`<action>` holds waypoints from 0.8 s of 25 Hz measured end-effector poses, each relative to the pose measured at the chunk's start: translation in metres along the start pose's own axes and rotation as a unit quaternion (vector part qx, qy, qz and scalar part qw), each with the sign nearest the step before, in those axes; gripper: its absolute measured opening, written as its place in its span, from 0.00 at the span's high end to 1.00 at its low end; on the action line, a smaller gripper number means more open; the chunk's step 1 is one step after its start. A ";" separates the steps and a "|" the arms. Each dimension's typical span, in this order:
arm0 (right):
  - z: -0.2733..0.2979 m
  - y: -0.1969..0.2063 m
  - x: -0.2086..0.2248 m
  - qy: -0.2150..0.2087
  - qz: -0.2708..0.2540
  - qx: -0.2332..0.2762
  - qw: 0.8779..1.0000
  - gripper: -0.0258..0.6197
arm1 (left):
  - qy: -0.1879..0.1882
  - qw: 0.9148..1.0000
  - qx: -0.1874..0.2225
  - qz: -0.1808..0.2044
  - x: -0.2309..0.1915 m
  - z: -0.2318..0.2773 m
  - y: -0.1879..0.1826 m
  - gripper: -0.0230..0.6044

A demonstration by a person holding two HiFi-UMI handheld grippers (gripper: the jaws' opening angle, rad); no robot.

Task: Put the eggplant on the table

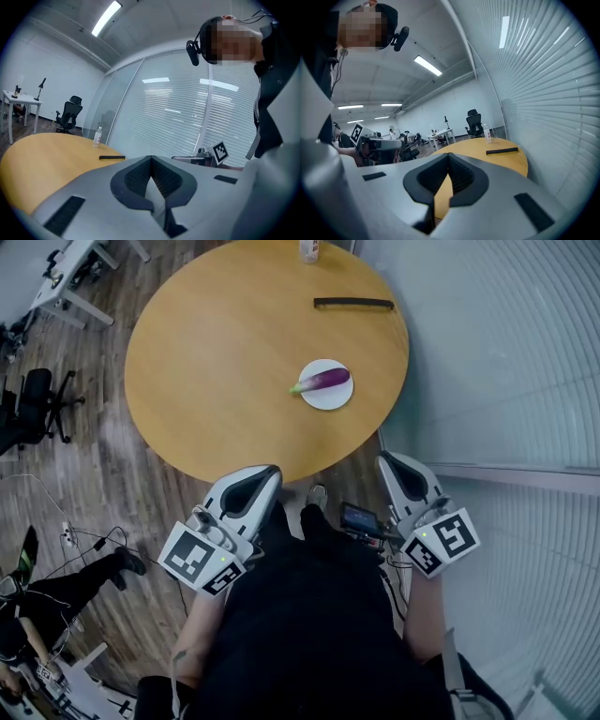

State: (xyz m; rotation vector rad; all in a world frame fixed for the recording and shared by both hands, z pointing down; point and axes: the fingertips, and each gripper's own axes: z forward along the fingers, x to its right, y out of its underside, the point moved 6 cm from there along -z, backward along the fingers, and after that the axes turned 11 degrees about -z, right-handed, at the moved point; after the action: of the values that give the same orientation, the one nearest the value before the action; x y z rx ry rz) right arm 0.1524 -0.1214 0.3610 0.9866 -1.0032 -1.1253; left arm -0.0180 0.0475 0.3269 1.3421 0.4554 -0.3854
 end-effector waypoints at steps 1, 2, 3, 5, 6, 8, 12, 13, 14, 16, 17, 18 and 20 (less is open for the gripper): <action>-0.001 0.000 -0.001 -0.002 0.002 0.002 1.000 0.93 | 0.000 1.000 0.001 0.000 0.002 -0.001 0.001 0.95; -0.001 0.002 -0.001 -0.004 0.003 0.004 1.000 0.93 | 0.000 1.000 0.002 0.001 0.003 -0.001 0.003 0.95; -0.002 0.004 -0.002 -0.006 0.002 0.006 1.000 0.93 | 0.001 1.000 0.003 0.003 0.003 -0.001 0.006 0.95; -0.002 0.010 -0.003 -0.007 -0.004 0.007 1.000 0.93 | 0.003 1.000 0.004 0.006 0.002 0.001 0.012 0.95; -0.002 0.012 -0.004 -0.006 -0.007 0.007 1.000 0.93 | 0.005 1.000 0.004 0.006 0.000 0.003 0.015 0.95; 0.000 0.013 -0.006 -0.008 -0.013 0.008 1.000 0.93 | 0.009 1.000 0.004 0.005 -0.003 0.005 0.017 0.95; -0.006 0.003 -0.011 -0.006 -0.020 0.006 1.000 0.94 | 0.023 1.000 0.004 0.004 0.004 0.008 0.010 0.95; -0.010 0.002 -0.010 -0.003 -0.019 0.006 1.000 0.93 | 0.026 1.000 0.002 0.005 0.007 0.010 0.010 0.95; -0.013 0.002 -0.009 0.000 -0.017 0.007 1.000 0.93 | 0.029 1.000 0.001 0.006 0.009 0.012 0.011 0.95; -0.015 0.006 -0.009 0.006 -0.014 0.010 1.000 0.93 | 0.034 0.999 -0.004 0.007 0.008 0.013 0.015 0.95; -0.014 0.009 -0.009 0.008 -0.013 0.011 1.000 0.94 | 0.036 0.999 -0.006 0.008 0.006 0.013 0.017 0.95; -0.013 0.010 -0.010 0.010 -0.013 0.012 1.000 0.93 | 0.037 0.999 -0.007 0.010 0.004 0.012 0.018 0.95; -0.012 0.006 -0.011 0.013 -0.013 0.013 1.000 0.93 | 0.039 0.999 -0.009 0.010 0.003 0.011 0.013 0.95</action>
State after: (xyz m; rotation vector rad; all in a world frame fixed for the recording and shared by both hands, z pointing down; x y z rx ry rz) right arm 0.1637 -0.1083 0.3623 1.0339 -0.9889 -1.1208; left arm -0.0073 0.0393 0.3381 1.3460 0.5087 -0.3117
